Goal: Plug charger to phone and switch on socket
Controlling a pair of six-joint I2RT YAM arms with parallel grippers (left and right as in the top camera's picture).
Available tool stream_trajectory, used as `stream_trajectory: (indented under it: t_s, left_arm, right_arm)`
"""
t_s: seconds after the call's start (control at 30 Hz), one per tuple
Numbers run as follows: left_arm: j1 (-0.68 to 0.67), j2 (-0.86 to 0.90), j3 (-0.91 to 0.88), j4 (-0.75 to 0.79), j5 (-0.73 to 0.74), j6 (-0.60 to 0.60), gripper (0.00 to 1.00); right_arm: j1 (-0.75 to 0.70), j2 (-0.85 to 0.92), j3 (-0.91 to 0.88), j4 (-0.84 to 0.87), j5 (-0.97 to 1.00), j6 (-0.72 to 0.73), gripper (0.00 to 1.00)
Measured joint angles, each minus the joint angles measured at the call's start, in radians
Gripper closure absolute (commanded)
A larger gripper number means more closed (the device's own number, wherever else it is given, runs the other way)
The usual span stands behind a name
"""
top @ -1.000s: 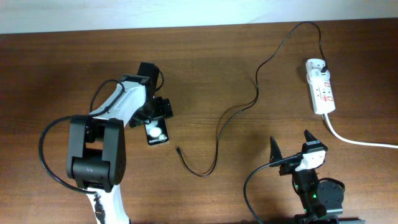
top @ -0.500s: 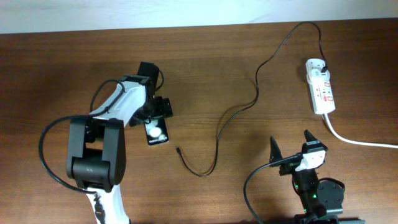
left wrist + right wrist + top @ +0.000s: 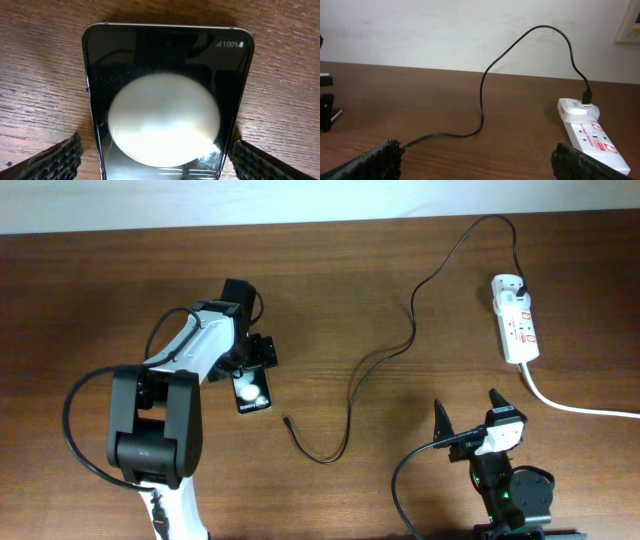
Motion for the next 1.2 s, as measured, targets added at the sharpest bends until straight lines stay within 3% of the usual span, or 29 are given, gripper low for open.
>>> stream_trajectory:
  t_s: [0.3, 0.53, 0.7, 0.77, 0.8, 1.2]
  left_arm:
    - [0.0, 0.0, 0.0, -0.003, 0.0, 0.0, 0.0]
    - [0.002, 0.0, 0.0, -0.005, 0.003, 0.003, 0.2]
    - [0.002, 0.0, 0.0, -0.005, 0.003, 0.004, 0.18]
    - [0.002, 0.0, 0.0, -0.005, 0.003, 0.004, 0.05]
    - [0.002, 0.0, 0.0, -0.005, 0.004, 0.006, 0.04]
    - [0.002, 0.0, 0.0, -0.044, 0.015, 0.008, 0.11]
  right_arm:
    - [0.0, 0.0, 0.0, 0.0, 0.0, 0.0, 0.01]
    - [0.0, 0.0, 0.0, 0.0, 0.0, 0.0, 0.01]
    - [0.0, 0.0, 0.0, 0.0, 0.0, 0.0, 0.01]
    - [0.0, 0.0, 0.0, 0.0, 0.0, 0.0, 0.01]
    - [0.0, 0.0, 0.0, 0.0, 0.0, 0.0, 0.01]
    - [0.0, 0.0, 0.0, 0.0, 0.0, 0.0, 0.01]
